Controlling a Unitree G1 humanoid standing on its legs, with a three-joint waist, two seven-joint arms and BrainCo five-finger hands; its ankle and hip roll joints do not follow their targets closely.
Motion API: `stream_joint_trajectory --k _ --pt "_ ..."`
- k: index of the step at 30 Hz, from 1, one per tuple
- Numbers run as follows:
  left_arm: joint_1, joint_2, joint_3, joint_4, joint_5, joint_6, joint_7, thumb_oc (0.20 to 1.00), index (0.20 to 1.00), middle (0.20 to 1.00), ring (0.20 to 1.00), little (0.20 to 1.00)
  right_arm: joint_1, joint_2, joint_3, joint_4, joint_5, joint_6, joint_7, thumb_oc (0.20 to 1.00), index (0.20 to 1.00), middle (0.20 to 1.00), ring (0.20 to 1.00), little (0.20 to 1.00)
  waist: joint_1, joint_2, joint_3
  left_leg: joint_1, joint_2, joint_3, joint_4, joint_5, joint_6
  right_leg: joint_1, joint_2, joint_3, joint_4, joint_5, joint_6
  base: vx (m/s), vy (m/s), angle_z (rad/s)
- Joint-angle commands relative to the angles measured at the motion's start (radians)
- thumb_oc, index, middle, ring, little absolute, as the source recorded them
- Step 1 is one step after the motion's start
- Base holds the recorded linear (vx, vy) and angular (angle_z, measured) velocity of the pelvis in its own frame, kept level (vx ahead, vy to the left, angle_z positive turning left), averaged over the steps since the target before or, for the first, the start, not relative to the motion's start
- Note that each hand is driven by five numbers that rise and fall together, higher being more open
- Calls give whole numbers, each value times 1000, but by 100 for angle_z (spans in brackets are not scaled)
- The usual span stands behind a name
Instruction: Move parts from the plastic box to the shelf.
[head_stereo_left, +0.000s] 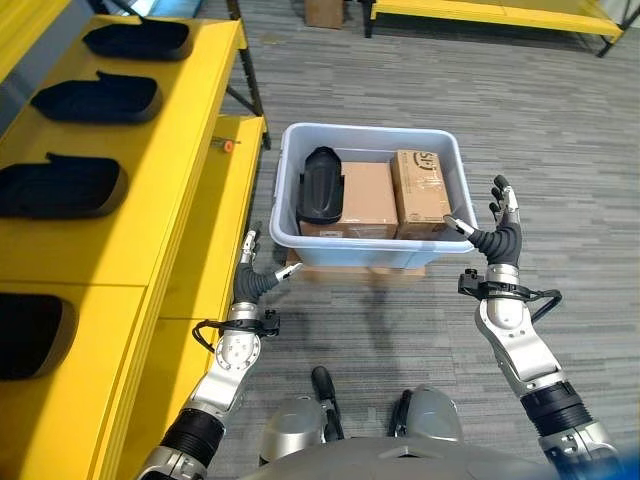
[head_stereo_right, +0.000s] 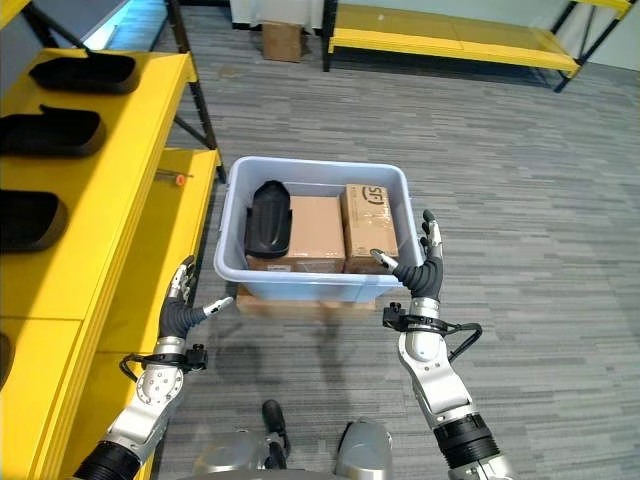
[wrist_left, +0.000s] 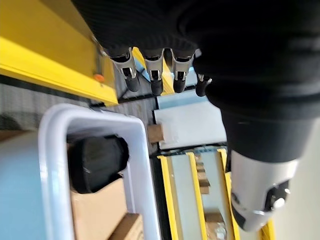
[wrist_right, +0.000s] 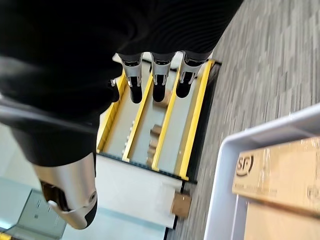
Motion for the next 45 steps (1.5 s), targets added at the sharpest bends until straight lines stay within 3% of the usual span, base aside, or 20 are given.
stream_joint_trajectory --k 1,3,5,8,11,14,19,22,24,27,30,33,34,36,37,38,40,41,43,45 --pt "-13 -9 -34 -89 0 -81 19 1000 1000 1000 1000 1000 -31 10 -31 4 7 -47 -14 1000 1000 1000 1000 1000 15 -17 -3 43 27 -61 25 -96 -69 3 -21 11 -140 308 27 208 -221 1" --pt "-7 -5 -45 -98 -7 -79 31 1000 1000 1000 1000 1000 -17 27 -36 2 -2 -51 -29 1000 1000 1000 1000 1000 7 -21 9 69 29 -92 31 -119 -67 -33 -46 51 -171 359 48 289 -242 17" --pt "4 -6 -50 -96 -5 -81 24 1000 1000 1000 1000 1000 -8 26 -38 -1 6 -47 -40 1000 1000 1000 1000 1000 8 -21 8 80 35 -99 33 -122 -73 9 -35 34 -196 328 44 293 -205 53" --pt "19 -4 -65 -104 5 -92 6 1000 1000 1000 1000 1000 -10 27 -35 10 7 -21 -50 1000 1000 1000 1000 1000 12 -25 0 69 31 -132 50 -129 -76 12 -22 50 -187 329 38 229 -175 57" --pt "28 5 -65 -107 -15 -119 -19 1000 1000 1000 1000 1000 -24 26 -21 27 22 -18 -50 1000 1000 1000 1000 1000 20 -23 -1 61 39 -133 59 -128 -85 13 -13 33 -170 297 26 191 -191 37" --pt "44 11 -56 -119 -10 -114 -18 1000 1000 1000 1000 1000 -33 18 -7 46 17 -23 -55 1000 1000 1000 1000 1000 32 -7 -4 56 65 -129 80 -136 -98 33 1 7 -145 218 13 209 -142 -16" --pt "47 12 -60 -117 -3 -104 -11 1000 1000 1000 1000 1000 -58 -11 -13 76 38 -17 -72 1000 1000 1000 1000 1000 28 7 6 26 110 -117 153 -139 -115 33 18 -27 -58 115 -46 181 -121 19" --pt "43 -2 -70 -118 1 -106 -7 1000 1000 1000 1000 1000 -57 -21 -16 71 18 -14 -65 1000 1000 1000 1000 1000 10 18 9 30 127 -93 181 -143 -126 51 23 -28 -51 97 -66 201 -64 17" --pt "40 -7 -71 -117 -7 -94 -5 1000 1000 1000 1000 1000 -52 -22 -14 70 21 -14 -65 1000 1000 1000 1000 1000 2 28 4 44 132 -95 184 -163 -132 60 30 -17 -45 78 -59 255 -53 14" --pt "41 -11 -68 -113 -87 -30 -37 1000 1000 1000 1000 1000 -48 -20 -19 70 19 -19 -62 1000 1000 1000 1000 1000 -6 33 1 46 138 -87 219 -168 -135 62 34 -15 -31 65 -69 176 -91 5" --pt "49 -14 -64 -114 -105 -11 -31 1000 1000 1000 1000 1000 -43 -21 -27 64 23 -18 -34 1000 1000 1000 1000 1000 -11 38 0 45 140 -79 270 -175 -136 60 37 -18 -13 46 -83 114 -103 -7" --pt "62 -9 -45 -128 -92 3 13 1000 1000 1000 1000 1000 -23 -32 -38 50 28 -19 57 1000 1000 1000 1000 1000 -13 46 -4 2 164 -55 447 -102 -173 95 65 -43 -35 9 -125 80 -143 -2" --pt "52 -2 -36 -128 -100 9 16 1000 1000 1000 1000 1000 -23 -39 -31 52 20 -12 89 1000 1000 1000 1000 1000 0 44 10 -76 173 -92 535 -59 -189 110 74 -35 -42 -6 -141 12 -120 1" --pt "43 -3 -30 -123 -97 5 11 1000 1000 1000 1000 1000 -26 -43 -19 56 17 -1 98 1000 1000 1000 1000 1000 4 42 23 -128 206 -97 573 -26 -207 119 77 -31 -44 -15 -149 4 57 8" --pt "31 -14 -22 -104 -66 -23 -6 1000 1000 1000 1000 1000 -33 -52 3 65 15 7 110 1000 1000 1000 1000 1000 -7 46 38 -131 270 -61 469 18 -221 117 68 -26 -27 -25 -141 34 224 -8" --pt "30 -17 -25 -104 -67 -27 -8 1000 1000 1000 1000 1000 -32 -56 7 63 14 5 112 1000 1000 1000 1000 1000 -10 49 40 -121 283 -50 418 47 -229 116 62 -27 -23 -26 -136 62 407 -13" --pt "32 -22 -37 -109 -79 -34 -34 1000 1000 1000 1000 1000 -13 -73 20 40 26 2 107 1000 1000 1000 1000 1000 -22 54 45 -120 372 -37 209 195 -268 119 27 -36 -5 -31 -116 49 505 5" --pt "27 -21 -47 -103 -62 -43 -42 1000 1000 1000 1000 1000 -7 -84 27 35 33 6 102 1000 1000 1000 1000 1000 -28 52 51 -133 410 -38 172 244 -284 117 8 -31 12 -39 -114 9 465 13" --pt "14 -16 -51 -92 -60 -37 -52 1000 1000 1000 1000 1000 -18 -95 30 47 36 5 102 1000 1000 1000 1000 1000 -34 49 51 -113 390 -29 131 188 -264 103 -15 -24 39 -49 -100 15 347 -8" --pt "-7 -13 -67 -77 -76 15 -97 1000 1000 1000 1000 1000 -18 -97 26 75 73 15 94 1000 1000 1000 1000 1000 -35 52 61 -95 357 -33 149 100 -258 86 -46 -17 76 -36 -72 118 394 -35"
